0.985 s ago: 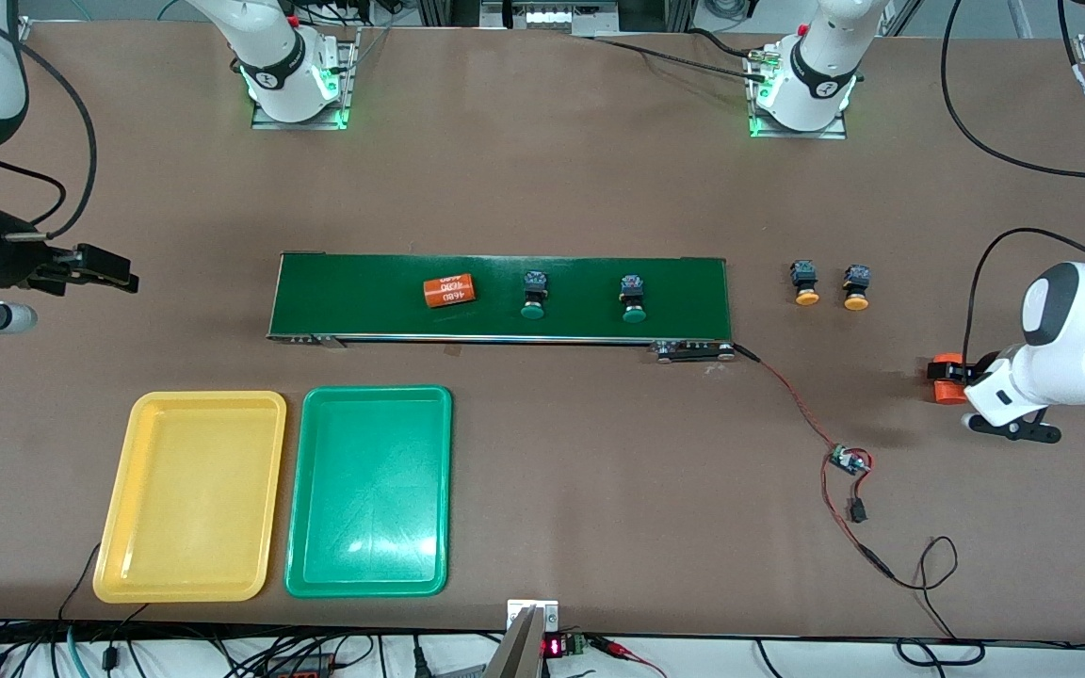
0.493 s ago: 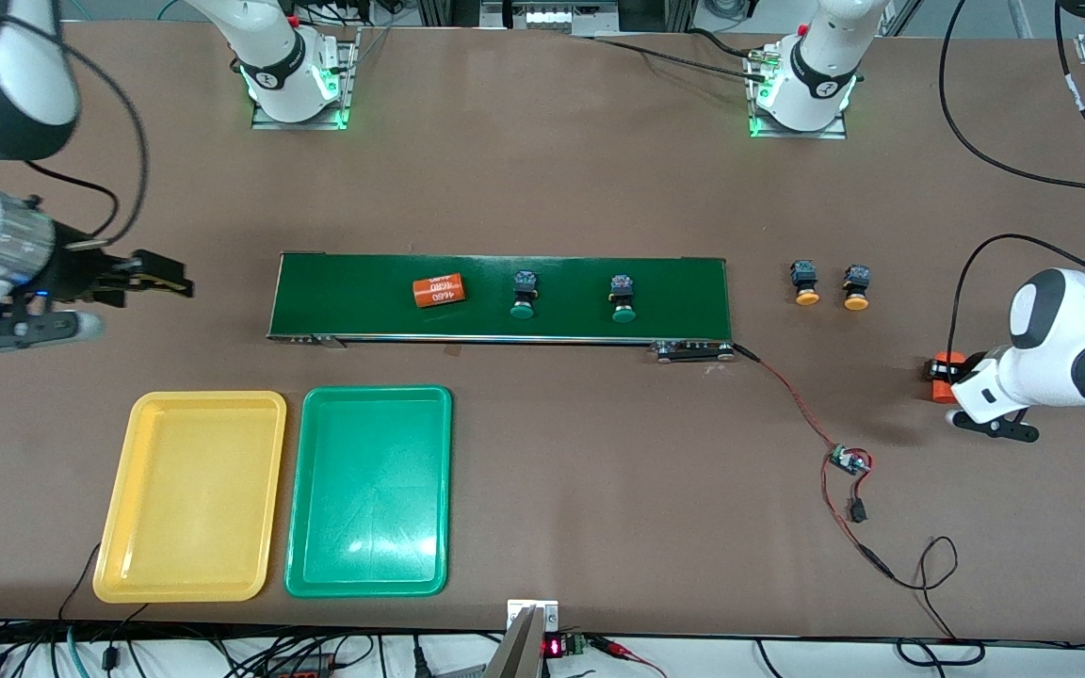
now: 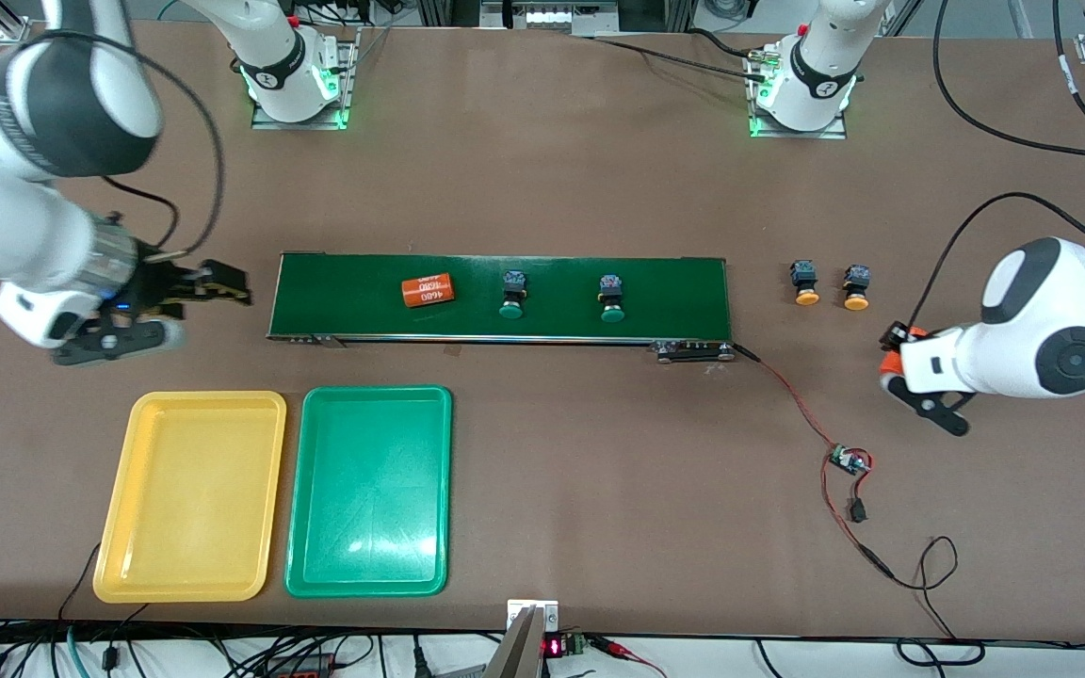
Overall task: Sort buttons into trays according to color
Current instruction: 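Grasp the green button with the right gripper while the left gripper places the cylinder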
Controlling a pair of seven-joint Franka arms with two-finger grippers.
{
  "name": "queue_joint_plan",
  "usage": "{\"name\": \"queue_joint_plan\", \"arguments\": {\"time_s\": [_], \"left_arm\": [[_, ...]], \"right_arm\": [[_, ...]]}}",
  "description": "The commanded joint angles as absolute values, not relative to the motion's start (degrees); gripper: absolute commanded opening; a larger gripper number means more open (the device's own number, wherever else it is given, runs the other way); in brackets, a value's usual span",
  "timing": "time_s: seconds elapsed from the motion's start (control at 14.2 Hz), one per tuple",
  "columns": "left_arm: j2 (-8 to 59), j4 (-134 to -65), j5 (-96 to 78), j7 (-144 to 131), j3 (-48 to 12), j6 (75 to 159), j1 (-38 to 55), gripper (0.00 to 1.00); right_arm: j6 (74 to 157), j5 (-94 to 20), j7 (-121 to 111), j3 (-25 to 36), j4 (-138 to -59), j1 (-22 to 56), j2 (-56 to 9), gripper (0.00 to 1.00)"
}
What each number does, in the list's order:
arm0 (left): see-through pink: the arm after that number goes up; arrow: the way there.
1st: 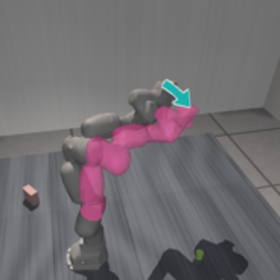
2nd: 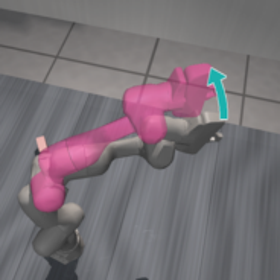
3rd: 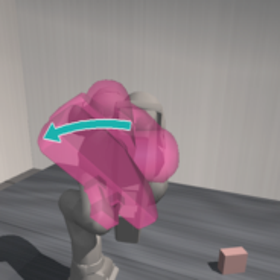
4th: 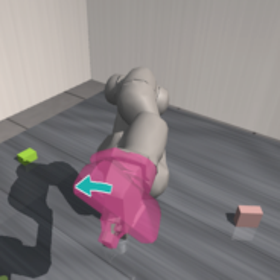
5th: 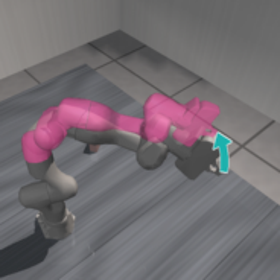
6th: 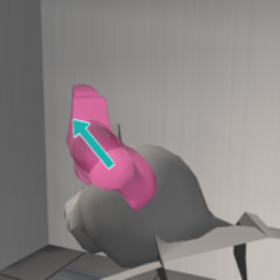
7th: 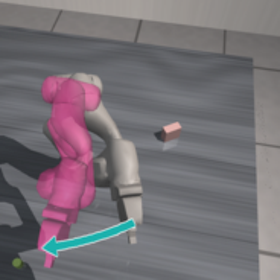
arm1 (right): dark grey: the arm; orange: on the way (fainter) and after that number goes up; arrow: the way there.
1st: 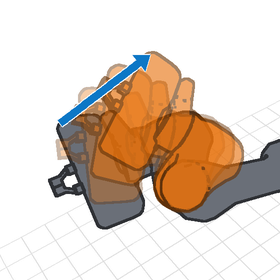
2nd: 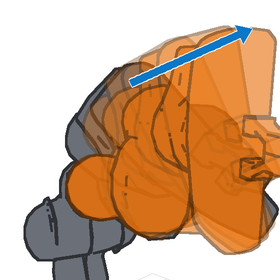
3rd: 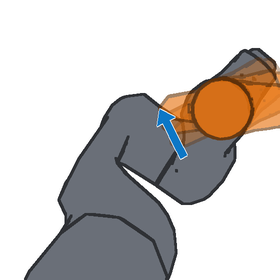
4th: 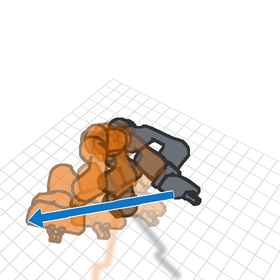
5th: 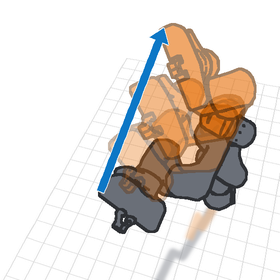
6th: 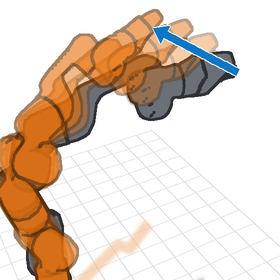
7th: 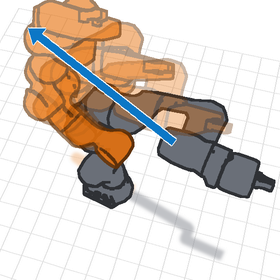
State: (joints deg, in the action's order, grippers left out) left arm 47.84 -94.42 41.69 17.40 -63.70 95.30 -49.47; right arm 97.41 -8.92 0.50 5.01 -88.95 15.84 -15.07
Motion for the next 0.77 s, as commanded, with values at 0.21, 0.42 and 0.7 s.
{"name": "queue_joint_plan", "arguments": {"time_s": [0.21,0.42,0.7], "left_arm": [[47.99,-95.36,35.16,32.69,-66.79,94.83,-40.45,0.05],[48.25,-95.80,35.07,33.22,-66.89,95.97,-32.90,0.04],[48.34,-102.99,35.16,33.13,-66.53,106.32,-32.69,0.04]], "right_arm": [[99.48,-9.40,23.35,5.19,-88.50,31.01,-20.73,1.00],[105.44,-9.40,36.58,5.27,-88.59,38.63,-24.24,1.00],[111.08,-9.05,42.01,5.36,-89.64,42.71,-29.08,1.00]]}}
